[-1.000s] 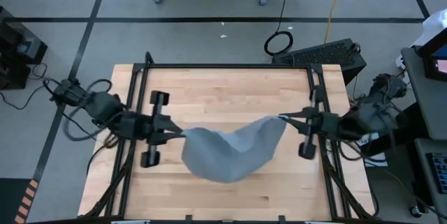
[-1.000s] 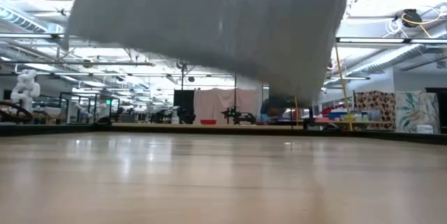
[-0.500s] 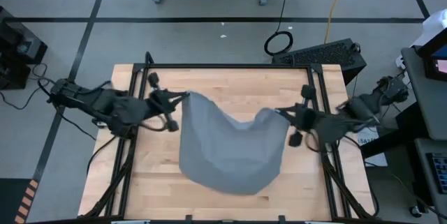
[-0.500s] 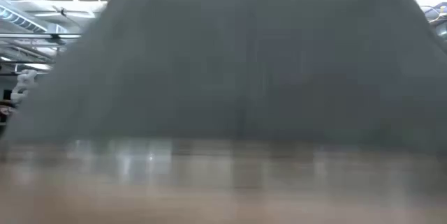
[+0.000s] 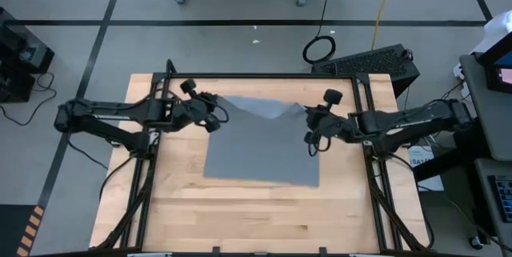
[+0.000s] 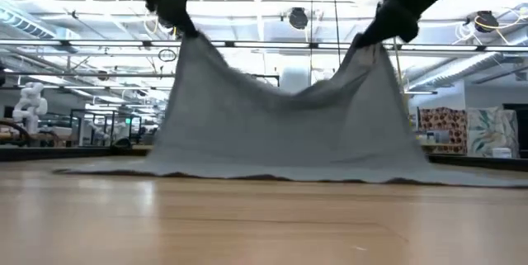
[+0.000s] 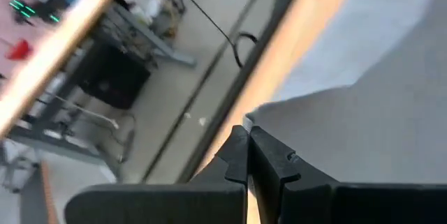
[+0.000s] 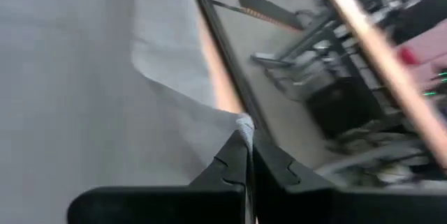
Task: Roll towel
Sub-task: Fold the gray towel on the table
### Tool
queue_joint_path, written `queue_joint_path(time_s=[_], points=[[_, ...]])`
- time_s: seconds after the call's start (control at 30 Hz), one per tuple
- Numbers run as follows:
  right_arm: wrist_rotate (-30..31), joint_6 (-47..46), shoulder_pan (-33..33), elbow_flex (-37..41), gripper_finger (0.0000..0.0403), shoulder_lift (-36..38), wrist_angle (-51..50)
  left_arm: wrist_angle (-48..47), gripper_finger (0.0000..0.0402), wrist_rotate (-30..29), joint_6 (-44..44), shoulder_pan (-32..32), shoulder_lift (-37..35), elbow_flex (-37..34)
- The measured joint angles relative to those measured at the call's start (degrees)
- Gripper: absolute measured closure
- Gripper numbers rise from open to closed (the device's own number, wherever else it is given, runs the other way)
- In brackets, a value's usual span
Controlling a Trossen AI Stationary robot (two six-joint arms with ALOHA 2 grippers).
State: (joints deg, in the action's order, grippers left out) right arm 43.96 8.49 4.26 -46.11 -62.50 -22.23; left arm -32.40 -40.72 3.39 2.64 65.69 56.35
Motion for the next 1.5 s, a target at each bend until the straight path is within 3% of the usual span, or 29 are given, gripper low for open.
queue_joint_path(time_s=[0.2, 0.5, 0.7, 0.83, 1.03, 1.1, 1.2, 1.33, 1.5], points=[[-14.05, -2.57, -4.39, 3.16, 0.0402, 0.0, 3.25, 2.8, 0.0395, 10.13, -0.08, 1.09, 0.0, -2.86], [-30.28, -15.84, -3.55, 3.2, 0.0402, 0.26, -8.57, -1.73, 0.0395, 19.8, -3.13, -0.11, -0.04, -3.23], [-34.03, -24.02, 0.69, 3.19, 0.0402, 0.26, -18.59, -6.15, 0.0395, 22.92, -5.81, -2.17, -0.13, -3.23], [-34.83, -26.99, 3.67, 3.2, 0.0403, 0.26, -19.26, -6.65, 0.0395, 25.95, -7.75, -3.28, -0.26, -3.23], [-37.95, -30.34, 7.59, 3.19, 0.0403, 0.26, -19.66, -6.84, 0.0395, 25.94, -9.04, -5.12, 0.97, -3.23], [-38.17, -31.2, 8.85, 3.19, 0.0403, 0.25, -19.82, -6.67, 0.0395, 24.56, -8.36, -5.32, 1.58, -3.23], [-35.72, -32.83, 10.07, 3.19, 0.0403, 0.24, -19.95, -6.45, 0.0395, 17.5, -5.99, -5.32, 2.75, -3.23], [-25.31, -34.42, 10.48, 3.19, 0.0403, 0.24, -20.15, -2.33, 0.0395, 4.99, -0.95, -4.72, 3.48, -3.23], [-12.84, -32.35, 10.37, 3.08, 0.0403, 0.24, -20.54, 9.17, 0.0395, 0.45, 11.09, -1.83, 3.18, -3.23]])
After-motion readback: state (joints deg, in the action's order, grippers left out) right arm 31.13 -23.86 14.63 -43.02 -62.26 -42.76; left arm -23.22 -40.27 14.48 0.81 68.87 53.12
